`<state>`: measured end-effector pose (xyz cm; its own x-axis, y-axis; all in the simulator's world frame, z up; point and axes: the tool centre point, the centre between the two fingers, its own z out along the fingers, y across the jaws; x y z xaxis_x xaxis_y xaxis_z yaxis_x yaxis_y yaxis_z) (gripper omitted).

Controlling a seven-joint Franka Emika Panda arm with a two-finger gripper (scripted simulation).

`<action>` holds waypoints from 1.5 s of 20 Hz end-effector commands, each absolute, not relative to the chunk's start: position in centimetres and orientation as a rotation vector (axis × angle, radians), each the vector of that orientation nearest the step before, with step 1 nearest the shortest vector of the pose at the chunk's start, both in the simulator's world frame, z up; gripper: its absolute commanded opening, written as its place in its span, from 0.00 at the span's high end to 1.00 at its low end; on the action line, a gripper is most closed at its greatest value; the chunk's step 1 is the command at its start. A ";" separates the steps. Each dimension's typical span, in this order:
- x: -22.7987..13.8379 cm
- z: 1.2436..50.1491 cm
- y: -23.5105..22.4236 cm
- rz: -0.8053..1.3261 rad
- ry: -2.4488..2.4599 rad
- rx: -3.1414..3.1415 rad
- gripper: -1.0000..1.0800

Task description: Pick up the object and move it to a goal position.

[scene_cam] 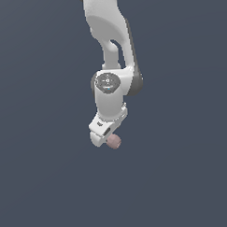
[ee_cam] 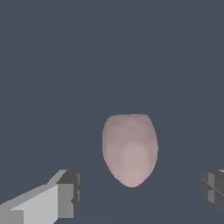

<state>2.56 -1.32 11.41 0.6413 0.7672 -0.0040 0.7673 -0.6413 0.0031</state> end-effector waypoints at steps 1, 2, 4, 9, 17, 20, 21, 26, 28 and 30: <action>2.7 11.2 -1.3 -0.002 1.373 2.823 0.04; 2.7 11.1 -1.3 -0.001 1.386 2.817 0.04; 2.7 11.0 -1.3 -0.001 1.405 2.809 0.04; 2.7 10.9 -1.3 -0.001 1.414 2.805 0.04; 2.6 8.3 -1.3 0.000 1.418 2.803 0.04; 2.6 6.8 -1.2 0.000 1.420 2.802 0.04; 2.6 6.5 -1.3 0.000 1.420 2.802 0.04; 2.7 5.9 -1.3 0.000 1.421 2.802 0.04; 2.7 5.9 -1.3 0.000 1.421 2.802 1.00; 2.7 5.9 -1.3 0.000 1.421 2.802 1.00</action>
<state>2.75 -1.27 5.94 0.5911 0.8066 0.0003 0.8066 -0.5911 0.0006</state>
